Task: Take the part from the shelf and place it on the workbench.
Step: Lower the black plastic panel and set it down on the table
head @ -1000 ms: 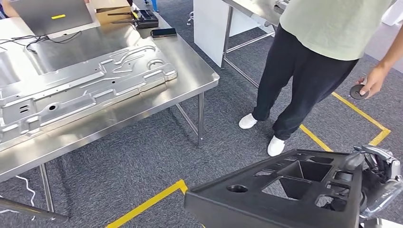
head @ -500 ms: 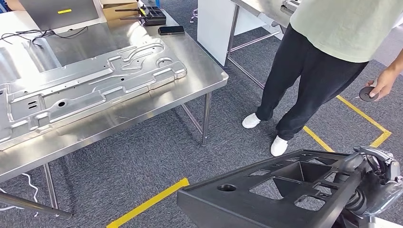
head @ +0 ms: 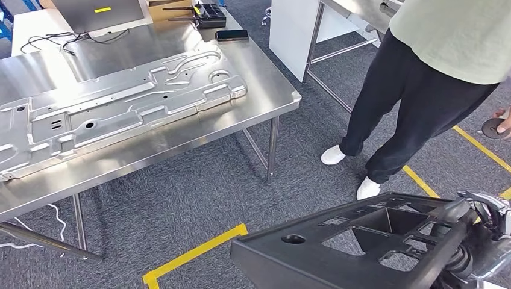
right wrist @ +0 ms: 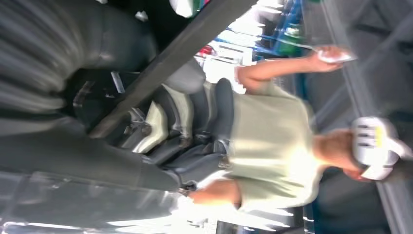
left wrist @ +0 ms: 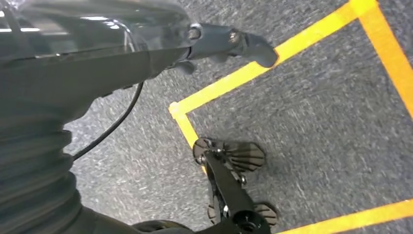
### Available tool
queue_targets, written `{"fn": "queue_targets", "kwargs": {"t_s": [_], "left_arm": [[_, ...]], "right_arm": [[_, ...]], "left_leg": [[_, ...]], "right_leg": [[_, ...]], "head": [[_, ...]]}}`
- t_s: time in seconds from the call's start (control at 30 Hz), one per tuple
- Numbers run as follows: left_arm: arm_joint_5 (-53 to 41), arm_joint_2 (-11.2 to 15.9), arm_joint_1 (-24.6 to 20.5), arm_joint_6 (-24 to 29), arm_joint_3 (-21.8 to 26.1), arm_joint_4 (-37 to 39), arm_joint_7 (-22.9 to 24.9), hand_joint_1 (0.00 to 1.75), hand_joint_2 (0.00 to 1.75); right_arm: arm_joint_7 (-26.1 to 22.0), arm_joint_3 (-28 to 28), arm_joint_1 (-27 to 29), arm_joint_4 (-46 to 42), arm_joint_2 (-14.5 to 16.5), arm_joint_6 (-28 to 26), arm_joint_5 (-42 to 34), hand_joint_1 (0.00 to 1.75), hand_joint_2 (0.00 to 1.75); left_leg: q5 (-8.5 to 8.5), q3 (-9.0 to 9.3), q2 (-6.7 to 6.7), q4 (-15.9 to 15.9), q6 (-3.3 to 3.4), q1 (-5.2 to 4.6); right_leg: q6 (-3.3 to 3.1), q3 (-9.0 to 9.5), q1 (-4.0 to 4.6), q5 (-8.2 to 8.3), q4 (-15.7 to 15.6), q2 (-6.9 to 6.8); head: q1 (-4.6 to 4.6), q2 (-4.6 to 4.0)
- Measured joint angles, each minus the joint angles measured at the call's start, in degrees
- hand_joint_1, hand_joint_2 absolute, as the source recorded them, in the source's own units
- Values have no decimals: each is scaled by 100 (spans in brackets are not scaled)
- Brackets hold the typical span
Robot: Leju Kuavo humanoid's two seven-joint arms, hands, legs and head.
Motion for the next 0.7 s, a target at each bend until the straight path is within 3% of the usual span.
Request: {"fn": "queue_targets", "kwargs": {"t_s": [0.03,0.1,0.17,0.23,0.27,0.3,0.37,0.43,0.47,0.53,0.57,0.63,0.7], "left_arm": [[0,-2,5,-1,-1,1,0,0,175],[0,-4,-1,-3,-2,1,-1,0,175],[0,-3,-10,-1,-2,1,-1,0,175],[0,-3,-2,-1,-1,1,0,0,175],[0,-3,4,-1,-1,1,0,0,175],[0,-1,8,-1,-1,1,-1,0,175],[0,-2,3,-1,0,1,-1,0,175],[0,-12,-13,-2,0,1,-2,0,175],[0,-16,-20,-2,0,2,-3,0,175],[0,-16,-22,-2,0,1,-4,0,175],[0,-17,-23,-2,1,1,-6,0,175],[-1,-19,-35,-2,2,0,-11,0,175],[-2,-19,-47,-1,3,-1,-15,0,175]], "right_arm": [[0,2,-5,1,-1,0,1,175,175],[-2,5,-9,1,-2,0,3,175,175],[-4,5,-5,1,-2,0,5,175,175],[-3,5,-5,2,-2,0,5,175,175],[-3,5,-6,2,-2,-1,5,175,175],[-3,6,-6,3,-2,-2,5,175,175],[-4,6,-6,3,-2,-4,4,175,175],[-9,5,-7,2,-6,-9,3,175,175],[-12,6,-7,1,-8,-11,2,175,175],[-14,9,-13,1,-11,-14,-3,175,175],[-15,12,-16,1,-13,-16,-5,175,175],[-16,16,-20,1,-21,-20,-6,175,175],[-15,21,-18,2,-31,-23,-6,175,175]], "left_leg": [[-19,-5,19,16,-29,8],[-198,-143,215,327,-65,10],[-531,-533,435,1104,-78,7],[-666,-879,492,1713,-100,22],[-566,-905,513,1703,-113,38],[-371,-819,551,1465,-128,58],[37,-493,808,691,-166,78],[173,-347,1018,278,-151,71],[147,-370,1023,265,-124,54],[159,-407,881,269,-41,51],[169,-414,812,265,0,49],[194,-426,674,254,73,57],[205,-448,523,255,113,47]], "right_leg": [[-36,16,-14,-4,-10,-57],[-136,60,-46,-19,-37,-188],[-210,92,-29,-48,-39,-321],[-228,123,-19,-75,-37,-448],[-221,143,-24,-91,-34,-505],[-203,170,-34,-112,-27,-559],[-137,224,-30,-175,15,-650],[-75,250,16,-224,51,-732],[-54,261,38,-231,46,-782],[-22,289,39,-247,20,-870],[-7,281,32,-309,66,-824],[4,96,23,-612,509,-589],[-5,-277,32,-976,1303,-403]], "head": [[-20,0],[-106,0],[-189,0],[-220,0],[-228,0],[-235,0],[-269,0],[-290,0],[-286,0],[-244,0],[-235,0],[-193,0],[-121,0]]}}
